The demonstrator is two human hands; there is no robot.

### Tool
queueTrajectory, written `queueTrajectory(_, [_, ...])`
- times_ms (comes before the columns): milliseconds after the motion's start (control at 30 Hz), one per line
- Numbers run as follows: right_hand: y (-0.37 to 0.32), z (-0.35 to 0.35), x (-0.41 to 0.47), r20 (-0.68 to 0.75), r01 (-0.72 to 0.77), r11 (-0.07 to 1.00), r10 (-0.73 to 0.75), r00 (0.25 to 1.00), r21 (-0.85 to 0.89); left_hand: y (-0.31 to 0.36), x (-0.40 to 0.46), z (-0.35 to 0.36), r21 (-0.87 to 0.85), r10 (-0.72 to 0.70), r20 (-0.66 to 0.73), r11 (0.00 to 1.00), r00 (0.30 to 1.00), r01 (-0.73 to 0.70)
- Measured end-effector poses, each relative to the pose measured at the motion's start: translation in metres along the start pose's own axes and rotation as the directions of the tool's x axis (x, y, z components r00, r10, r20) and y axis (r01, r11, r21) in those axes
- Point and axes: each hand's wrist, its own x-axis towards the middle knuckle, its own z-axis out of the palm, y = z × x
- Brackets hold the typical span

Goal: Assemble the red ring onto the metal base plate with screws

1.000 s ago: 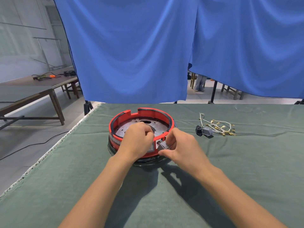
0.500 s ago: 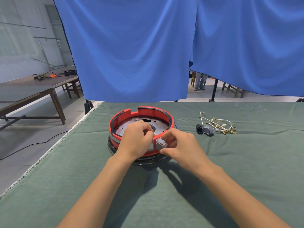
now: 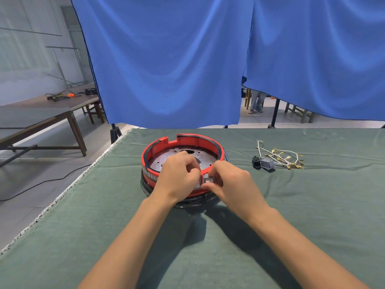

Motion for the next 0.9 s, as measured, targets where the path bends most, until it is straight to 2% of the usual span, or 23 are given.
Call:
queueTrajectory(333, [0.020,-0.007,0.003,0.117,-0.052,0.966,0.022,0.993,0.254,-0.003,0.002,0.000,0.009,0.023,0.000,1.000,1.000,-0.023])
queueTrajectory(400, [0.019,-0.007,0.003,0.088,-0.029,0.977,0.011,0.996,0.212,-0.004,0.002,-0.001,0.007,0.031,0.009,0.999,0.999,-0.031])
queueTrajectory(533, [0.019,-0.008,0.002,-0.023,-0.035,0.999,0.034,0.999,-0.039,-0.004,0.002,-0.003,-0.023,0.046,0.049,0.999,0.998,-0.045])
queueTrajectory(600, [0.024,-0.009,0.004,0.013,-0.060,0.995,0.062,0.998,-0.074,-0.005,0.001,-0.004,-0.026,0.061,0.076,0.998,0.995,-0.060])
queueTrajectory(733, [0.037,-0.007,0.015,0.246,-0.152,0.983,0.123,0.962,0.101,-0.008,0.001,-0.005,-0.003,0.121,0.142,0.992,0.982,-0.122])
queueTrajectory(800, [0.042,-0.005,0.020,0.266,-0.189,0.970,0.143,0.953,0.153,-0.009,0.001,-0.005,0.031,0.123,0.162,0.991,0.979,-0.130])
queueTrajectory(900, [0.045,-0.002,0.022,0.214,-0.161,0.977,0.130,0.968,0.137,-0.008,0.002,-0.006,0.058,0.113,0.169,0.991,0.979,-0.124])
